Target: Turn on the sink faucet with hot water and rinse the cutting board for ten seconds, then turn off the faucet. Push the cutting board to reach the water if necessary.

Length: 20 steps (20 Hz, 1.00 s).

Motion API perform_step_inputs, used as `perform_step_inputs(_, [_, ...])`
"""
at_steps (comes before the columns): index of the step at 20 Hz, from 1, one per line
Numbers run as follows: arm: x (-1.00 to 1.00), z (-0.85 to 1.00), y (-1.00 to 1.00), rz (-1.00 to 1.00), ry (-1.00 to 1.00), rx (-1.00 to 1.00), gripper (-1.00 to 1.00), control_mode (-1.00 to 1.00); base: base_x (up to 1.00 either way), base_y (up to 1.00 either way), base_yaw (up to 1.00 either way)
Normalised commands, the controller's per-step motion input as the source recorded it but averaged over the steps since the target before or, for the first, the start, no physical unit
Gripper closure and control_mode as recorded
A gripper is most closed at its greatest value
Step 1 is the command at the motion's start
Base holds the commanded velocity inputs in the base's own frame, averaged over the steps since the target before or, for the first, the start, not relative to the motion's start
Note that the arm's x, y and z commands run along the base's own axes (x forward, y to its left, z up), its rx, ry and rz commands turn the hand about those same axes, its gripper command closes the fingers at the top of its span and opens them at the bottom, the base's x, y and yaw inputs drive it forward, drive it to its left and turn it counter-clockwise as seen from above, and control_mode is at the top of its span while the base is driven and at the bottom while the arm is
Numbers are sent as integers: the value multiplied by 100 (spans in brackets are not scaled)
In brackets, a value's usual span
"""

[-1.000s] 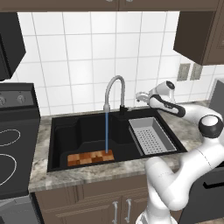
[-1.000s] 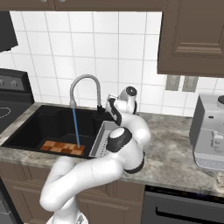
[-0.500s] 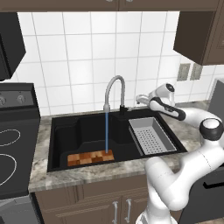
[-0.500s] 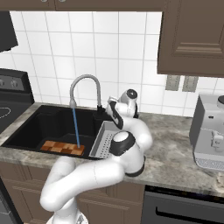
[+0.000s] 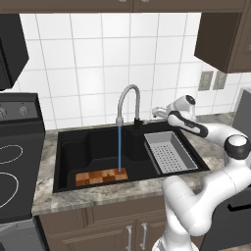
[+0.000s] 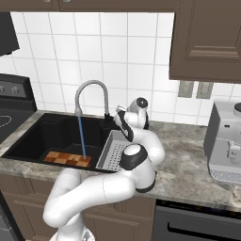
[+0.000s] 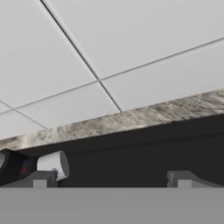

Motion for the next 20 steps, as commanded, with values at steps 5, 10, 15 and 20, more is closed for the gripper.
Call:
perform_step_inputs(5, [11, 0, 0, 0, 0, 0, -100, -100, 0, 0, 0])
perform_step_inputs(10, [7, 0, 0, 0, 0, 0, -100, -100, 0, 0, 0])
perform_step_inputs(15, [4, 0, 0, 0, 0, 0, -100, -100, 0, 0, 0])
perform_step_inputs(20, [5, -2, 0, 0, 0, 0, -100, -100, 0, 0, 0])
